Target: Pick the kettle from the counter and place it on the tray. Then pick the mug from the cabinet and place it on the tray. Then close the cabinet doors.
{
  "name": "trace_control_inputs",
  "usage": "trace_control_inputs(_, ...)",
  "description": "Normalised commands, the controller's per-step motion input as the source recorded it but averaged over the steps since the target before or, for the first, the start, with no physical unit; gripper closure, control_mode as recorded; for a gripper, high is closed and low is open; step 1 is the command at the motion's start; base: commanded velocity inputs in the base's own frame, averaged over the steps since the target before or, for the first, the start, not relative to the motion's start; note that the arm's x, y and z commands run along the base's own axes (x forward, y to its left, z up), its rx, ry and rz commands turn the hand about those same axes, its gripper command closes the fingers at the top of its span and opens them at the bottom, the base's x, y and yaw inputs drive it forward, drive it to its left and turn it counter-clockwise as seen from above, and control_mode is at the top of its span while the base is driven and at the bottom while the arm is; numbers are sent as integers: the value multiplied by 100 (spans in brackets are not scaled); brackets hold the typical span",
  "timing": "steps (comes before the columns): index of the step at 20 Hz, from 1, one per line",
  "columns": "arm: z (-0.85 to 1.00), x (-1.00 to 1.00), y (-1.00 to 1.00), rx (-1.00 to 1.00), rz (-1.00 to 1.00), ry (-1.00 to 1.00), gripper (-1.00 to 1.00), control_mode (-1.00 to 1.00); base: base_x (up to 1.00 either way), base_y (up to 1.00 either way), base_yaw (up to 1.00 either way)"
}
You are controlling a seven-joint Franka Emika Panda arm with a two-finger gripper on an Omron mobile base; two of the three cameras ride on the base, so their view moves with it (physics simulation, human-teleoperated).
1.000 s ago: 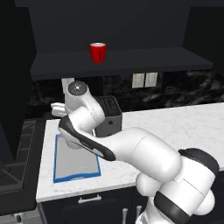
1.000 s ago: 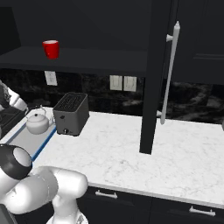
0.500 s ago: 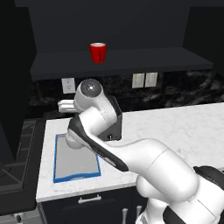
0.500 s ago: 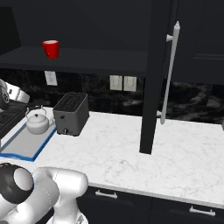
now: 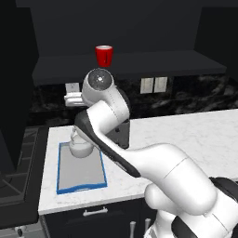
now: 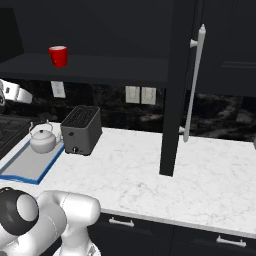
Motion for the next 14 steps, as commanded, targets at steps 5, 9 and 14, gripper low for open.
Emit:
trace_control_inputs(5,25,0,-43,-2,1,-21,-100,-100,0,0,0)
trace_control_inputs(9,37,2,-34,-2,0,-27,-100,-100,0,0,0)
trace_control_inputs(14,54,3,-24,0,-1,-12,-100,-100,0,0,0)
